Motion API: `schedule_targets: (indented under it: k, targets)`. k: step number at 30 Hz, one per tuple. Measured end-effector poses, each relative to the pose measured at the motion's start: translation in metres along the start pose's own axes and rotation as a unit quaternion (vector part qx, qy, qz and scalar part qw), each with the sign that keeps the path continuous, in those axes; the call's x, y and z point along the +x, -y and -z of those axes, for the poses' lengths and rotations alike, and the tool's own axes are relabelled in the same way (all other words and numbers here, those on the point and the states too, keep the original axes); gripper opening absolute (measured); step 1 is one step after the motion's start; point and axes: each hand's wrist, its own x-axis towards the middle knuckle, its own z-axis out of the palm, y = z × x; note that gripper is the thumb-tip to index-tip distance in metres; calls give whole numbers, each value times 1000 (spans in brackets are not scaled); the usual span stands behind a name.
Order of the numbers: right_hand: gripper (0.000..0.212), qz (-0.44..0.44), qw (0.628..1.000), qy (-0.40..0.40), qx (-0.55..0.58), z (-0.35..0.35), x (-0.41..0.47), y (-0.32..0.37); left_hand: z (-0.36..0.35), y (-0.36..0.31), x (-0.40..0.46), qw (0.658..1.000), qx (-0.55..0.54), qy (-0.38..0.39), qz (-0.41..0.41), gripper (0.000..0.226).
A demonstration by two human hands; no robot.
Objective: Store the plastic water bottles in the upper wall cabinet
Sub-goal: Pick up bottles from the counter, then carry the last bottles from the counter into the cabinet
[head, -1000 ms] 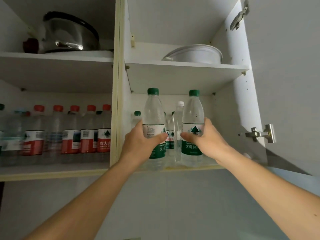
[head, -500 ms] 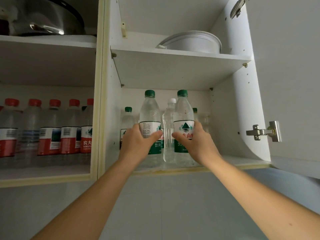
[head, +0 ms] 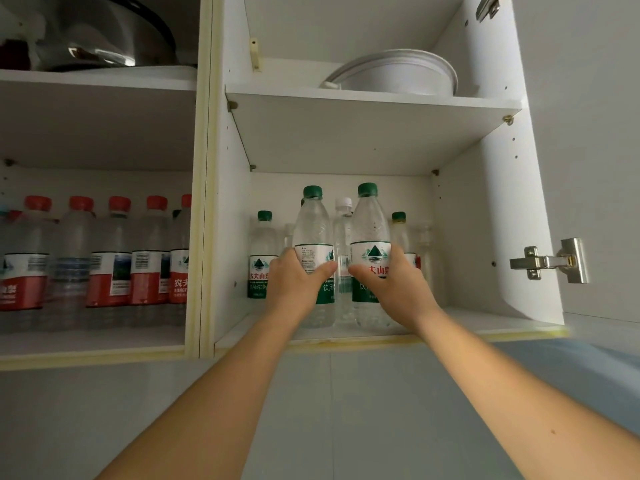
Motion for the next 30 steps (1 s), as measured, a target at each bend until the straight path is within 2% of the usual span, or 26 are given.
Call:
schedule_targets:
  k: [7,9,11,14,16,18,21,23,27,30]
  targets:
    - [49,7,1000,-12,20,-5,-1,-11,7,-5,-3,999,50,8,-4,44]
    - [59,10,1000,-20,21,-5,-4,-8,16,-6,-14,997,78,17,-22,45]
    - [65,27,996,-84,9,-7,-15,-3,29,-5,-30,994,100,3,-52,45]
    - [51,118,972,-203,-1,-14,-55,7,59,-6,-61,991,70,-12,-114,39]
    - [46,188,959,-214,16,-26,-92,10,82,-6,-85,985,26,-3,-168,25]
    - [42,225,960,-162,40,-41,-130,12,108,0,-111,981,-9,2,-196,16]
    - [36,207,975,-57,60,-71,-196,15,141,29,-159,984,-18,21,-178,14]
    - [33,159,985,10,72,-95,-241,17,159,61,-194,989,-15,47,-137,14]
    - [19,5,988,136,71,-149,-319,15,188,141,-264,996,-13,89,-28,10]
    - [23,-64,976,201,50,-183,-368,11,200,200,-313,992,-29,115,51,8]
